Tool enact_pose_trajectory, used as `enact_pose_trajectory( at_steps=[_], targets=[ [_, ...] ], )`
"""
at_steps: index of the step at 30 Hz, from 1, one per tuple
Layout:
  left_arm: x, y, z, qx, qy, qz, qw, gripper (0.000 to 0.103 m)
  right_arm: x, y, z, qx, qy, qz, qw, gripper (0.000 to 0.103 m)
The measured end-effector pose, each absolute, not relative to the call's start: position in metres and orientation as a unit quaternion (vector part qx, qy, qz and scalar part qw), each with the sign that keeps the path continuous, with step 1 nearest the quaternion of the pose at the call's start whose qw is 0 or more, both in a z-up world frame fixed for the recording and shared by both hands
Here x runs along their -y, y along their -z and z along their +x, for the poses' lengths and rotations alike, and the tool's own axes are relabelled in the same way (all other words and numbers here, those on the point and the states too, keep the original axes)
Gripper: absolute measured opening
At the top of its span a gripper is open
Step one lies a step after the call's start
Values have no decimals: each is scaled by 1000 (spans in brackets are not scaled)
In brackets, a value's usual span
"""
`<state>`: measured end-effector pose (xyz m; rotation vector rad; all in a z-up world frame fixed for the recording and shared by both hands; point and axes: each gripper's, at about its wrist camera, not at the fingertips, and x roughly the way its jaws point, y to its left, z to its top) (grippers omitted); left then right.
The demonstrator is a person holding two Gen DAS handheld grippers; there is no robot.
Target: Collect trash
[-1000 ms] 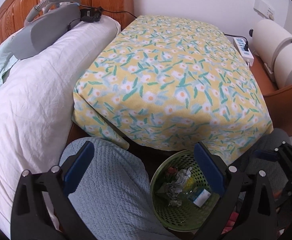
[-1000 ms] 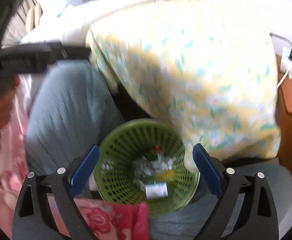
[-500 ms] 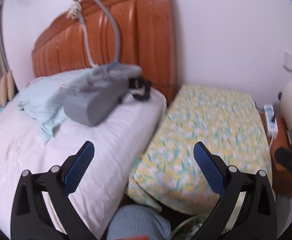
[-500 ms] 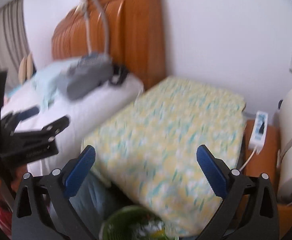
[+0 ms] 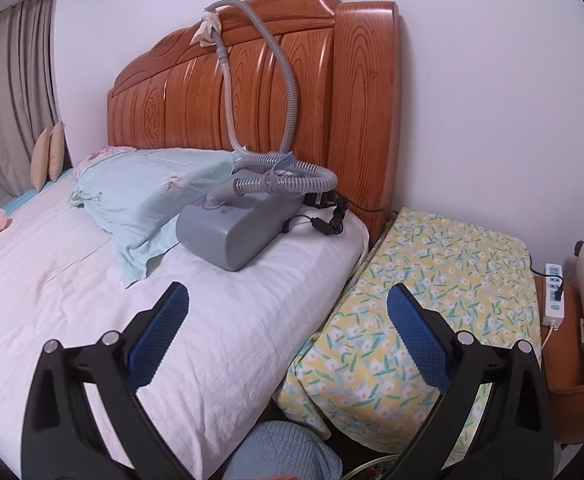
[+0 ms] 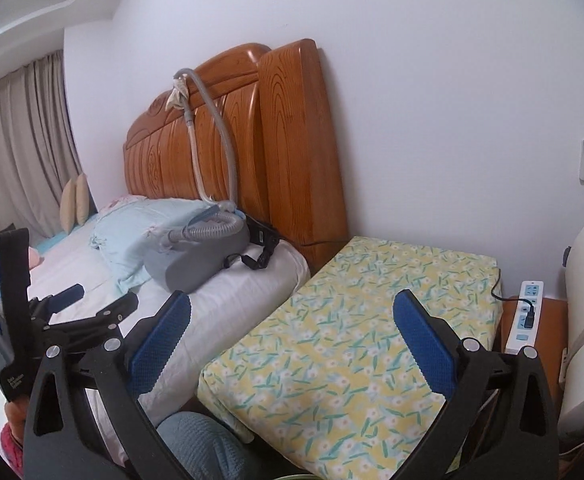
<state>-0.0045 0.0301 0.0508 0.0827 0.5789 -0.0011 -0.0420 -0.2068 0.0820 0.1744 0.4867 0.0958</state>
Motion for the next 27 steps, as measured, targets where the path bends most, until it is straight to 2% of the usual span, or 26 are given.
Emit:
enact_pose_trajectory(
  at_steps=[10,27],
  targets=[
    [-29,-35,-6,-296,4,39,954,95,186,-50,-44,-294,-38,59,953,101],
    [-32,-31,-5,-302,1,38,952,95,183,-35,-45,-305,-42,61,950,101]
  ],
)
